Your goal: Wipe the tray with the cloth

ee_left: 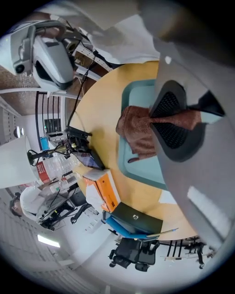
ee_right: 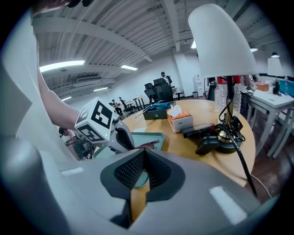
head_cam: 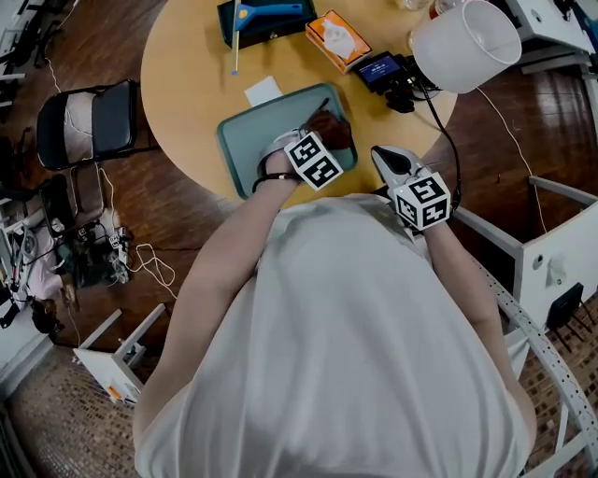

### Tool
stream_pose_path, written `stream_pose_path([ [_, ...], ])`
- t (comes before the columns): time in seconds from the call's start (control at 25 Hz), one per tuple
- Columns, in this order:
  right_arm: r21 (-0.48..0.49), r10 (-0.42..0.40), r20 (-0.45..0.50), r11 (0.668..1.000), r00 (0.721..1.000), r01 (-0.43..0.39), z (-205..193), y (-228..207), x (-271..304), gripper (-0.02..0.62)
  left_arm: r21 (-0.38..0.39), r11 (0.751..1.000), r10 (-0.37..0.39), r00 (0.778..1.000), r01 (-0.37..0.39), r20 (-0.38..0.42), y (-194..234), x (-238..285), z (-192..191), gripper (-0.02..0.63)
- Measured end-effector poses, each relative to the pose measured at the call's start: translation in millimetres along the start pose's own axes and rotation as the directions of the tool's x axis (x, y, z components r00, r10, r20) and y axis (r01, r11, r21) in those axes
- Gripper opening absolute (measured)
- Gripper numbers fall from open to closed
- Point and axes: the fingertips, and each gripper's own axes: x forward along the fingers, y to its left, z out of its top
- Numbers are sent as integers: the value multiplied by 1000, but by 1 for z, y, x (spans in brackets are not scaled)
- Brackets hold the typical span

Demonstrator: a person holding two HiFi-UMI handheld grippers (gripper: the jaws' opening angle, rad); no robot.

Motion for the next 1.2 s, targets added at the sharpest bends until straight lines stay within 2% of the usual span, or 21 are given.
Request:
stream_pose_path([
  [0.24, 10, -11, 3, 1000, 1000, 11, -1, -5, -2, 2, -14, 1000, 20, 1000, -20, -16, 3, 7, 11, 360],
  [0.4, 9, -13, 1, 1000, 1000, 13, 0, -8, -3, 2, -57, 997, 58, 998, -59, -22, 26, 8, 13, 360],
  [0.68, 15, -9, -2, 1000, 1000, 9, 0, -7, -1, 2, -31, 998, 58, 998, -59, -31, 38, 9, 7, 360],
  [0.84, 11, -2, -8, 1000, 1000, 2, -1, -7, 0, 2, -24, 998, 49, 997, -50, -52, 36, 2, -23, 360],
  [1.2, -9, 15, -18, 1000, 1000, -15, 1, 1, 6, 3, -82, 995, 52, 994, -60, -98, 51, -17, -116, 360],
])
